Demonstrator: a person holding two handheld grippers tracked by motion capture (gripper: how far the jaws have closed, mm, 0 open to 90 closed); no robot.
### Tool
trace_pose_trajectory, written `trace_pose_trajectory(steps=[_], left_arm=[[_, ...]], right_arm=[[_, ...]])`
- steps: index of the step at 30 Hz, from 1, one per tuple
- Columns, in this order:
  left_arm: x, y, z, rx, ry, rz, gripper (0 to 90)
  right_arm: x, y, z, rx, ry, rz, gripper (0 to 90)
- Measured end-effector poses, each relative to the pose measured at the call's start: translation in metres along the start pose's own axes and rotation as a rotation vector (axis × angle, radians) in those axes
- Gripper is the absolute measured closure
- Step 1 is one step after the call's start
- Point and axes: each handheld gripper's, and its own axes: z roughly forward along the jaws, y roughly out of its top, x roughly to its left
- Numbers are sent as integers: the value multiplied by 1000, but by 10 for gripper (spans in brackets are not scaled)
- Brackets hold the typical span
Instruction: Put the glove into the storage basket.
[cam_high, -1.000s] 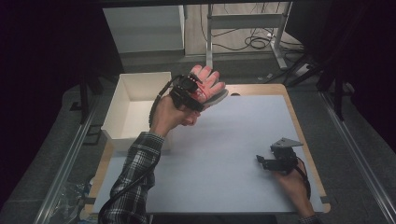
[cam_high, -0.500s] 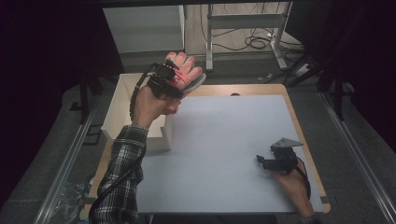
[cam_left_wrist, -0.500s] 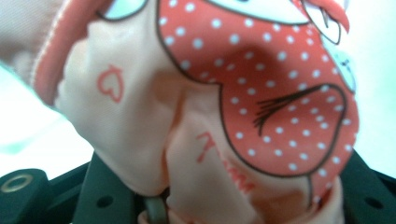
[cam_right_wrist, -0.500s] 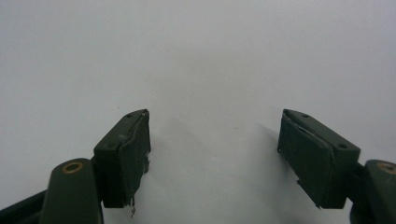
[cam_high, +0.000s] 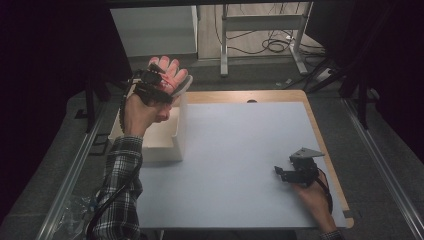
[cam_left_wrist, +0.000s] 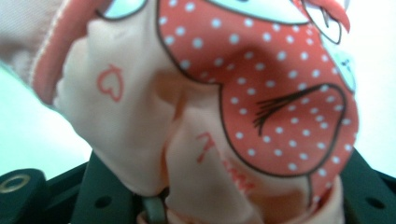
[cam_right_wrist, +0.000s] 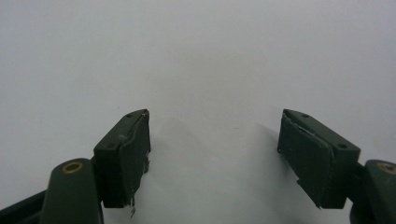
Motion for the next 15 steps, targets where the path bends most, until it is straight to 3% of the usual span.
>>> trace_pose_trajectory(steps=[5, 15], left_arm=[[14, -8, 8, 4, 22, -41, 463], [25, -22, 34, 29, 36, -65, 459]], right_arm=[[0, 0, 0, 1, 0, 1, 257], [0, 0, 0, 1, -1, 1, 257]])
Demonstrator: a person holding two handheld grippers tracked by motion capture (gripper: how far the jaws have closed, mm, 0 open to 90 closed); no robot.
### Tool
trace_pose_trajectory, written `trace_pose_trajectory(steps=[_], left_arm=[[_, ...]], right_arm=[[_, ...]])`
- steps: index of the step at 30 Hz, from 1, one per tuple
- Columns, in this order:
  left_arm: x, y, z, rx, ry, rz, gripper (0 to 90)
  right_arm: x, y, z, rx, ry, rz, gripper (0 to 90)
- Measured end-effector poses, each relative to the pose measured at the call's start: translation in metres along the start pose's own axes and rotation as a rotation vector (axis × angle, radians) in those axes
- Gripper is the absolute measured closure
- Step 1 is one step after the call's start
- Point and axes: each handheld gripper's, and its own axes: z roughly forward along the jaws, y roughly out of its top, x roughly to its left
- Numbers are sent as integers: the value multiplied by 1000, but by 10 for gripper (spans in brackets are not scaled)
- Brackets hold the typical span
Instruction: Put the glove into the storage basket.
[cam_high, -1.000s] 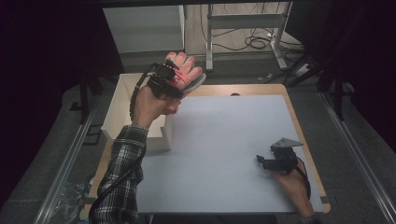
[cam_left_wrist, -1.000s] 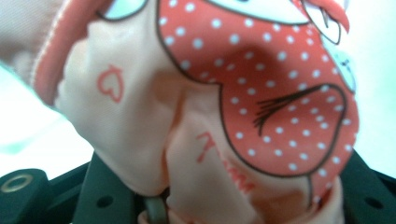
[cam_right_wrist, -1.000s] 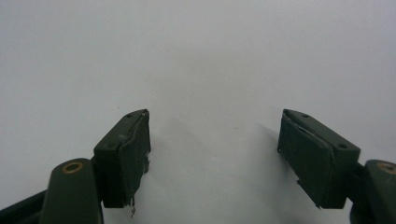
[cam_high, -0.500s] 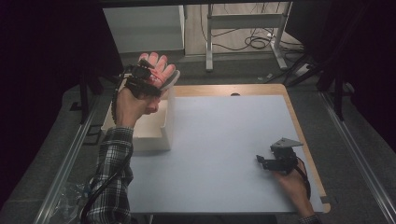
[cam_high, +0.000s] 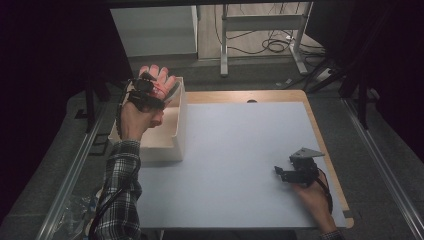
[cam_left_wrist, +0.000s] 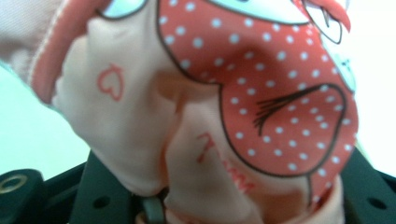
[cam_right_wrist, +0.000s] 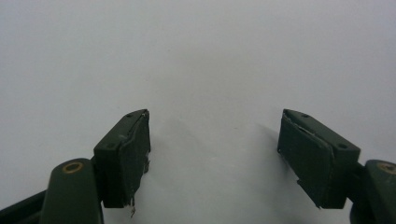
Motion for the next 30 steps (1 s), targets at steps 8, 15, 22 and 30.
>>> trace_pose_trajectory(steps=[8, 15, 22, 30], left_arm=[[6, -17, 33, 25, -2, -27, 456], [12, -27, 54, 48, 2, -49, 453], [13, -30, 69, 76, 16, -59, 446], [11, -29, 85, 123, 32, -49, 430]], right_arm=[[0, 0, 0, 0, 0, 0, 257], [0, 0, 0, -1, 0, 0, 257], [0, 0, 0, -1, 0, -1, 257], [0, 0, 0, -1, 0, -1, 257]])
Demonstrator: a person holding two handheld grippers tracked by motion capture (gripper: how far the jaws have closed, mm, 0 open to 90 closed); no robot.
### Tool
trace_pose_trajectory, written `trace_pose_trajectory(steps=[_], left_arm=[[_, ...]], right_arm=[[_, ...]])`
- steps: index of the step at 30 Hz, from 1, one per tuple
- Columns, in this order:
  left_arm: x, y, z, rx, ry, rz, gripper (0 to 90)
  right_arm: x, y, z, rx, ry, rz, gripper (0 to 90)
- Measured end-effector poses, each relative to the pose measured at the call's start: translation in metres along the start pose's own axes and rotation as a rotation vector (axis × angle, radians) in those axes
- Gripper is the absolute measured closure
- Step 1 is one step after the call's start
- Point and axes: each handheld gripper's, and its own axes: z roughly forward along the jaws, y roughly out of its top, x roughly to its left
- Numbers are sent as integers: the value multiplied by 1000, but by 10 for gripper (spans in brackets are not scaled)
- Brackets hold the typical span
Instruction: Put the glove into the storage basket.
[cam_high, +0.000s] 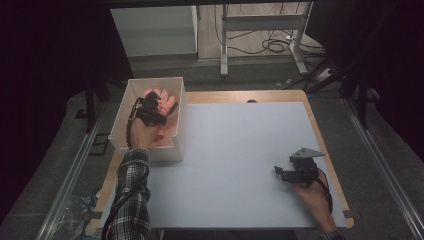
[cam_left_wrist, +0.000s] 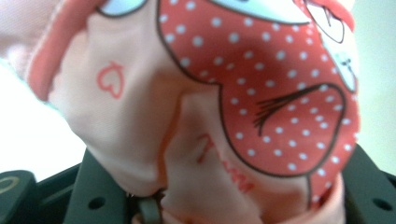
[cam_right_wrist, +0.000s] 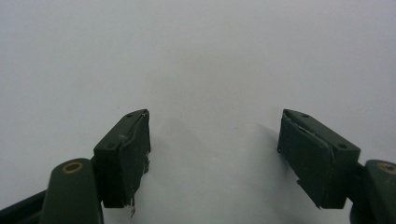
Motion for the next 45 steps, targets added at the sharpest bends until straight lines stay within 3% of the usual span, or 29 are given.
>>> trace_pose_trajectory(steps=[8, 11, 18, 24, 34, 45], left_arm=[[-3, 1, 16, 52, 7, 10, 373], [-5, -1, 27, 91, 11, 25, 269], [-1, 0, 24, 102, -5, 12, 86], [1, -3, 21, 102, -9, 21, 35], [-1, -5, 1, 24, -15, 35, 14], [-1, -7, -17, -25, -21, 52, 15]], right_arm=[[0, 0, 0, 0, 0, 0, 257], [0, 0, 0, 0, 0, 0, 257], [0, 0, 0, 0, 0, 0, 257], [0, 0, 0, 0, 0, 0, 257], [0, 0, 0, 0, 0, -1, 257], [0, 0, 0, 1, 0, 0, 257]])
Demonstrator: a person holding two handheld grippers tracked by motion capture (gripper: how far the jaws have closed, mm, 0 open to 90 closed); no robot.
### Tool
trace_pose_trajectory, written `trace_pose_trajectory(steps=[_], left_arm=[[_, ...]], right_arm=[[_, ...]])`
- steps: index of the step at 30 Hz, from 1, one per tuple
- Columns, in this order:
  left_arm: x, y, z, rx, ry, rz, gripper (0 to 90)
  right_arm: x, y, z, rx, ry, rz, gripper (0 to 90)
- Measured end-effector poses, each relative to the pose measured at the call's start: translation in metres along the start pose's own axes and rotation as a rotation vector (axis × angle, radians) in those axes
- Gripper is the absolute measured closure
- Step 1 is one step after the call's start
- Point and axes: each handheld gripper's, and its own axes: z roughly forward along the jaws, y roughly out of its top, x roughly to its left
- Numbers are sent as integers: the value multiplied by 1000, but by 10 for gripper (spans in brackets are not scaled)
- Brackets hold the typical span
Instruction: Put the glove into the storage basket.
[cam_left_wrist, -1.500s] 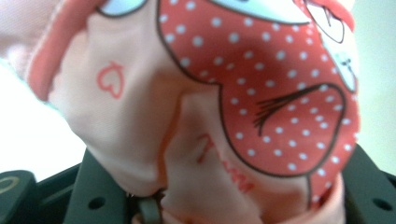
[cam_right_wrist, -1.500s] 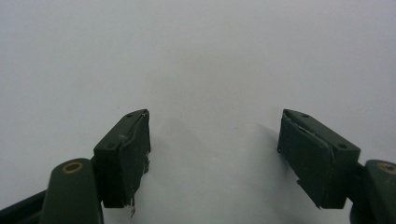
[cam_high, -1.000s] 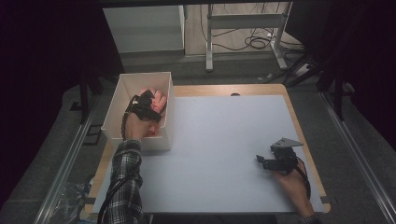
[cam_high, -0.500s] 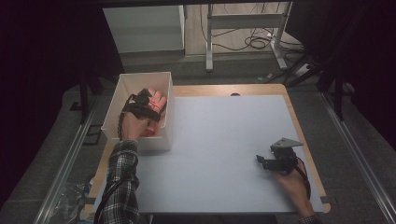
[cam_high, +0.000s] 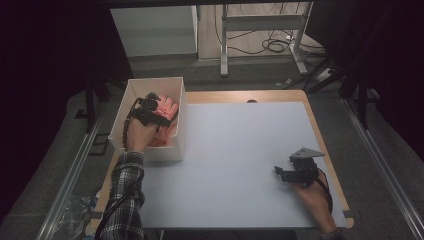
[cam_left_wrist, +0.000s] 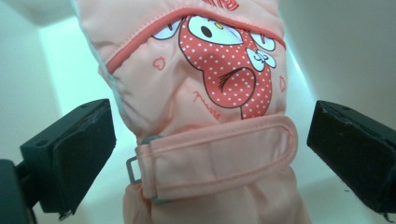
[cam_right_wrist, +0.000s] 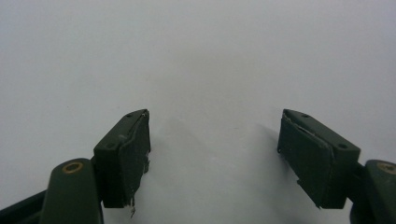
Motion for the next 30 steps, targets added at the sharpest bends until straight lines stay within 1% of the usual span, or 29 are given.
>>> trace_pose_trajectory(steps=[8, 9, 10, 11, 12, 13, 14, 16, 20, 21, 22, 24, 27, 30], left_arm=[[-2, -4, -12, -39, -28, 15, 18], [-3, -5, -15, -52, -35, 20, 18], [-3, -5, -15, -52, -35, 20, 19], [-3, -6, -19, -67, -44, 26, 20], [-3, -6, -19, -67, -44, 26, 20], [-5, -7, -24, -85, -49, 29, 20], [-5, -7, -24, -85, -49, 29, 20], [-5, -9, -30, -108, -58, 32, 21], [-5, -11, -36, -122, -63, 38, 22], [-5, -12, -41, -136, -69, 45, 23], [-5, -12, -41, -136, -69, 45, 23], [-8, -13, -51, -162, -78, 57, 24], [-13, -13, -60, -184, -92, 84, 26], [-19, -13, -67, -203, -106, 103, 27]], right_arm=[[0, 0, 0, 0, 0, 0, 257], [0, 0, 0, 0, 0, -1, 257], [0, 0, 0, 0, 0, -1, 257], [0, 0, 0, 0, 0, 0, 257], [0, 0, 0, 0, 0, 0, 257], [0, 0, 0, 0, 0, 0, 257], [0, 0, 0, 0, 0, -1, 257], [0, 0, 0, 0, 0, -1, 257], [0, 0, 0, 1, 0, -1, 257], [0, 0, 0, 0, 0, 0, 257], [0, 0, 0, 0, 0, 0, 257], [0, 0, 0, 1, -1, 0, 257], [0, 0, 0, 1, 0, 0, 257], [0, 0, 0, 0, 0, 0, 257]])
